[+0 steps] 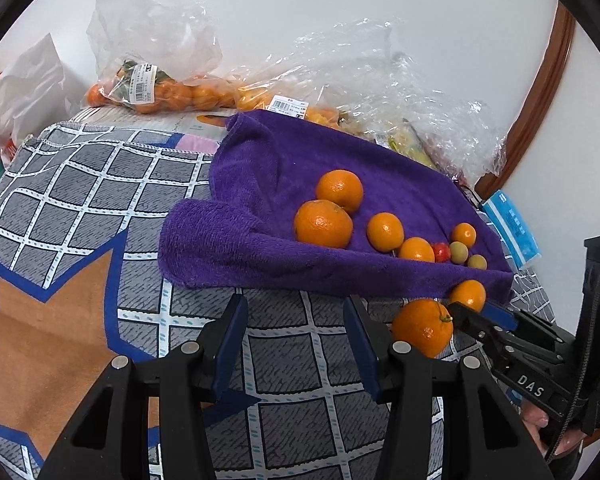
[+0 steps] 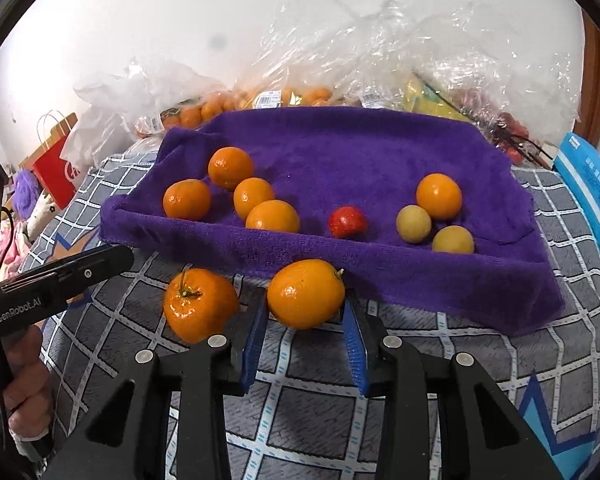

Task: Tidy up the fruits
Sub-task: 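Grasp a mandarin with the right tool while the left tool grasps another mandarin, then lift and carry both mandarins over the purple towel with both tools, then lower both mandarins onto the towel among the other fruit, then open both tools to release the mandarins on the towel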

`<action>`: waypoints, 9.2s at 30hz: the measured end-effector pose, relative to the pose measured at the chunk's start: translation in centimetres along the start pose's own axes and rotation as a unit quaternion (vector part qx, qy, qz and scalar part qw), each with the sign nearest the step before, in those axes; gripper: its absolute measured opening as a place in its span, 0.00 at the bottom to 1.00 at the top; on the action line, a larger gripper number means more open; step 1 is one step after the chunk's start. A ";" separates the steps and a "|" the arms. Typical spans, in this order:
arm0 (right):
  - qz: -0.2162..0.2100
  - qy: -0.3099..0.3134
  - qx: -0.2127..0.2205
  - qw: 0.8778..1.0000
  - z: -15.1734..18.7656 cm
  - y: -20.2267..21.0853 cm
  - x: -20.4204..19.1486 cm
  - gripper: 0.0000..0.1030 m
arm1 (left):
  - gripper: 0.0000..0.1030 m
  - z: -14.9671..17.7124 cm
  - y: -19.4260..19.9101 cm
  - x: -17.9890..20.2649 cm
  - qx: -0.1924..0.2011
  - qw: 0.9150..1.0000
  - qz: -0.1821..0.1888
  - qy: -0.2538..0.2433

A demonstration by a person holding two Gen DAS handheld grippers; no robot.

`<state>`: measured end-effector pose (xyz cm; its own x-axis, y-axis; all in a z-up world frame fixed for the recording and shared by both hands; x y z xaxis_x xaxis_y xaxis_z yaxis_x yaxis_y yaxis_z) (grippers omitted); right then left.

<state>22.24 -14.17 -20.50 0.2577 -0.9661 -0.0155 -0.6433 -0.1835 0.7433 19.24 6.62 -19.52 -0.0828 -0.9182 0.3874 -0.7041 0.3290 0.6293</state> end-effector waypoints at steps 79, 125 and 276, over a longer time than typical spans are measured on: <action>0.034 -0.085 0.037 0.995 3.7 4.4 8.1 0.36 | 0.40 1.2 -3.5 8.7 -0.048 0.992 0.049 -0.103; 0.026 -0.045 0.092 0.994 -7.9 7.2 5.2 0.36 | 0.40 -7.6 4.7 6.2 0.054 0.992 -0.042 -0.107; 0.015 0.012 0.027 0.999 -6.8 -4.0 3.1 0.40 | 0.65 -7.6 -4.7 3.1 0.010 0.999 0.034 -0.021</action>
<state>30.51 -15.19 -18.95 0.2537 -0.9670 0.0226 -0.6885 -0.1641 0.7064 27.70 3.95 -16.17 -0.1596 -0.9023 0.4005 -0.7093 0.3870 0.5892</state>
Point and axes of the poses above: each gripper's, at about its wrist camera, not at the fingertips, and y roughly against the way its jaws point, x to its right, z to its underside, the point moved 5 cm from there along -y, roughly the way its jaws point, and after that the axes turned 8 degrees about z, right-handed, at the moved point
